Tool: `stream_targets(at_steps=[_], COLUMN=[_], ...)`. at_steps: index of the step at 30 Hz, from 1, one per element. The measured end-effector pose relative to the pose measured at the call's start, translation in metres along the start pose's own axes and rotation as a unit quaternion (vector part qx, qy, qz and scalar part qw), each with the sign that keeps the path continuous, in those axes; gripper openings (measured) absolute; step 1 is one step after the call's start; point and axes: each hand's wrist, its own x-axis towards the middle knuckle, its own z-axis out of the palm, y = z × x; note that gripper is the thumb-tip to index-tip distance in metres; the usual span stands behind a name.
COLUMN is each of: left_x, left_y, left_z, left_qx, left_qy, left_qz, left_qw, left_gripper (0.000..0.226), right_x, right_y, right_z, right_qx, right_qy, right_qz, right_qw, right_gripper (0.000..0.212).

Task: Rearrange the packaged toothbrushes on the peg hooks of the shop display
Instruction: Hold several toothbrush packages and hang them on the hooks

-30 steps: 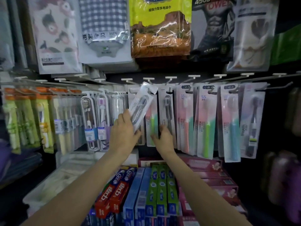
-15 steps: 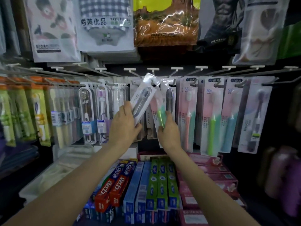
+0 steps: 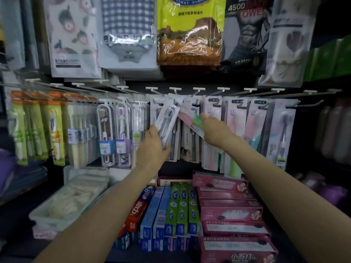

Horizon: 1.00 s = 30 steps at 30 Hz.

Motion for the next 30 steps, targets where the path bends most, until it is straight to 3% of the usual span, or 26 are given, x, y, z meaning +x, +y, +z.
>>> stream_targets(at_steps=[6,16,20,26,30], left_x=[-0.005,-0.006,-0.005,-0.003,-0.002], left_y=[0.009,0.010,0.010,0.007,0.007], left_z=[0.002,0.004,0.006,0.008,0.008], left_qx=[-0.017,-0.062,-0.070,-0.078,-0.075], left_qy=[0.000,-0.013,-0.013,-0.008,-0.014], left_qz=[-0.030,-0.037,-0.039,-0.017,-0.028], left_qw=[0.999,0.997,0.997,0.997,0.997], left_gripper=[0.055,0.054,0.053,0.042,0.045], right_x=[-0.003,-0.017,-0.013,-0.015,-0.013], right_y=[-0.003,0.011,0.010,0.009,0.011], right_z=[-0.001,0.027,0.033,0.019,0.006], right_qx=[0.032,0.271,0.226,0.029,-0.030], right_qy=[-0.020,-0.050,-0.029,0.026,0.015], right_qz=[-0.015,0.018,0.016,-0.013,-0.038], right_qw=[0.999,0.961,0.974,0.999,0.999], right_gripper=[0.053,0.046,0.049,0.051,0.058])
